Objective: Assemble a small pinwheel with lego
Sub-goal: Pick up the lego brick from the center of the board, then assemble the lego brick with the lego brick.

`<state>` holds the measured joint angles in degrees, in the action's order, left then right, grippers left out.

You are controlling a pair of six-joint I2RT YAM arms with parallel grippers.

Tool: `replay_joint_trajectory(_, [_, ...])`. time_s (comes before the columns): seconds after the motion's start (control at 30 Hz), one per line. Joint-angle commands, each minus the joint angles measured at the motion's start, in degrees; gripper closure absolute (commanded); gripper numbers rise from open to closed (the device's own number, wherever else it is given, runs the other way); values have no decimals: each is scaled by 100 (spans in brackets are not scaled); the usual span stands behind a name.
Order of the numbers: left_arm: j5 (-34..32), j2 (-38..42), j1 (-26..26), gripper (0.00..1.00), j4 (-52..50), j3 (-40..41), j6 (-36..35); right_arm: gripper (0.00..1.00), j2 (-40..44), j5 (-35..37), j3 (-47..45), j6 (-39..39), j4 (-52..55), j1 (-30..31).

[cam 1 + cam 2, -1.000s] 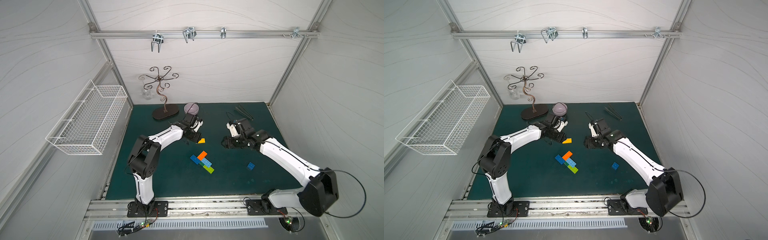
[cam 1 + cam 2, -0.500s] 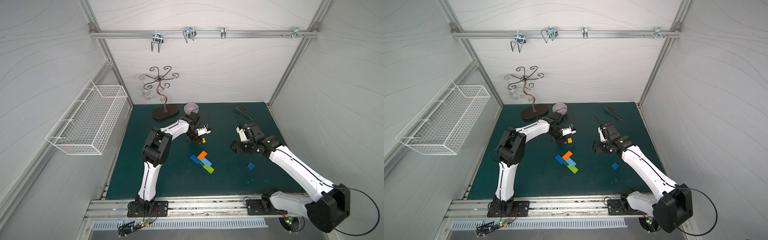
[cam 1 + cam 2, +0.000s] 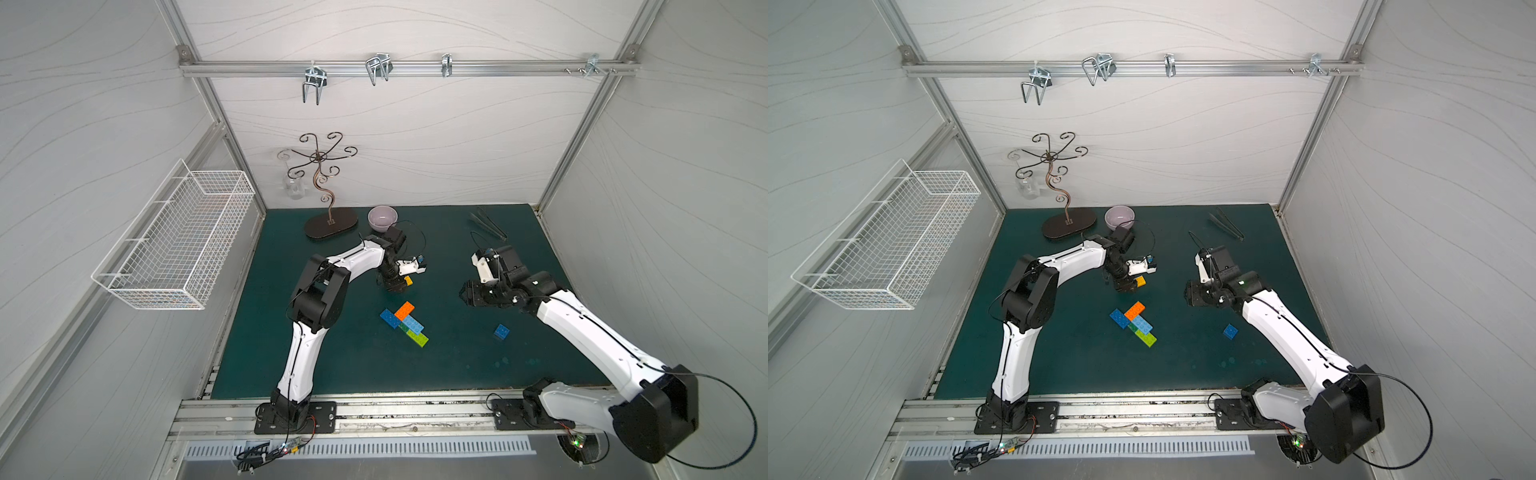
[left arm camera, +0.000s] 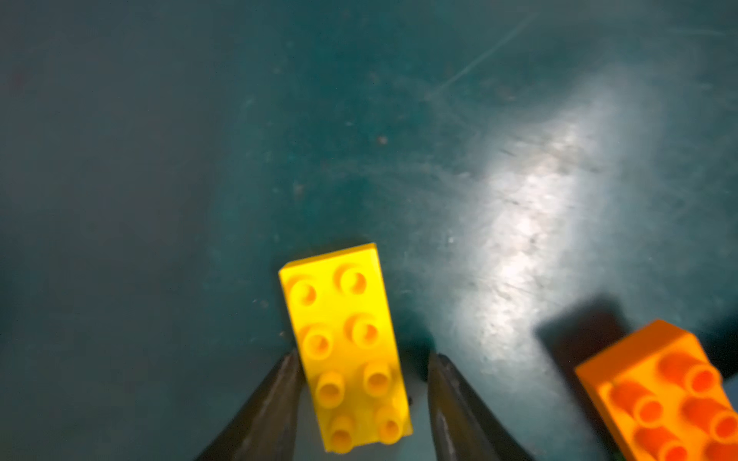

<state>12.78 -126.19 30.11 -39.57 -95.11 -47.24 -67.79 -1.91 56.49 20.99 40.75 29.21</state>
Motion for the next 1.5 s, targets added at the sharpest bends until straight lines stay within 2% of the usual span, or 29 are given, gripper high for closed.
replay_joint_trajectory(0.0, [-516,-212,40,52,374,13,143,40,-15,-26,86,-27,27,-34])
replay_joint_trajectory(0.03, [-490,-217,46,56,307,-27,172,40,-6,-27,113,-21,44,-32])
replay_joint_trajectory(0.07, [-452,-207,44,67,291,-51,247,41,-1,-17,141,-20,49,-30])
replay_joint_trajectory(0.1, [-495,-190,46,85,318,-58,391,40,11,-20,147,-19,42,-30])
replay_joint_trajectory(0.13, [-547,-164,41,96,266,-105,595,40,4,-19,156,-17,39,-30])
replay_joint_trajectory(0.17, [-440,-92,27,100,187,-114,859,41,-4,-37,161,16,41,-34])
replay_joint_trajectory(0.3, [-398,669,17,100,540,278,1988,41,45,-245,200,342,-92,-38])
replay_joint_trajectory(0.43, [-265,2058,-3,100,1493,1399,3281,41,117,-1412,-87,733,-855,-170])
replay_joint_trajectory(0.5, [-317,2530,-75,100,1307,1525,4184,42,62,-1272,35,918,-604,-197])
replay_joint_trajectory(0.6, [-1305,3202,26,100,824,1758,5628,44,231,-1115,-171,1717,-1095,-187])
replay_joint_trajectory(0.63, [-1819,3484,173,100,677,1891,6101,44,228,-1200,-236,2130,-1411,-179])
replay_joint_trajectory(0.73, [-2653,4184,691,100,637,2422,7152,46,-226,-1847,-188,3110,-2285,-139])
replay_joint_trajectory(0.8, [-2834,4428,988,100,704,2708,7753,47,-548,-2146,77,3327,-2626,36])
replay_joint_trajectory(0.83, [-3006,4493,1129,100,529,2763,8334,48,-660,-2121,253,3313,-2658,194])
replay_joint_trajectory(0.97, [-2700,4633,1265,100,372,3054,10239,47,-906,-2027,665,3014,-2400,615])
replay_joint_trajectory(1.07, [-2507,4560,1261,100,-404,3045,11949,45,-805,-1225,756,2481,-1350,824])
replay_joint_trajectory(1.13, [-2184,4414,1366,100,-806,2953,12432,45,-549,-931,531,2188,-1019,733])
replay_joint_trajectory(1.2, [-2323,4340,1681,100,-1079,2898,12843,45,-237,-556,368,1927,-618,628])
replay_joint_trajectory(1.3, [-2699,4273,2208,100,-1087,2939,13482,44,131,-619,-18,1599,-411,348])
replay_joint_trajectory(1.37, [-2606,4156,2449,100,-697,3057,13746,44,211,-889,-271,1593,-179,1])
replay_joint_trajectory(1.47, [-2492,3778,2756,100,-492,3006,14150,44,414,-765,-483,1478,40,-43])
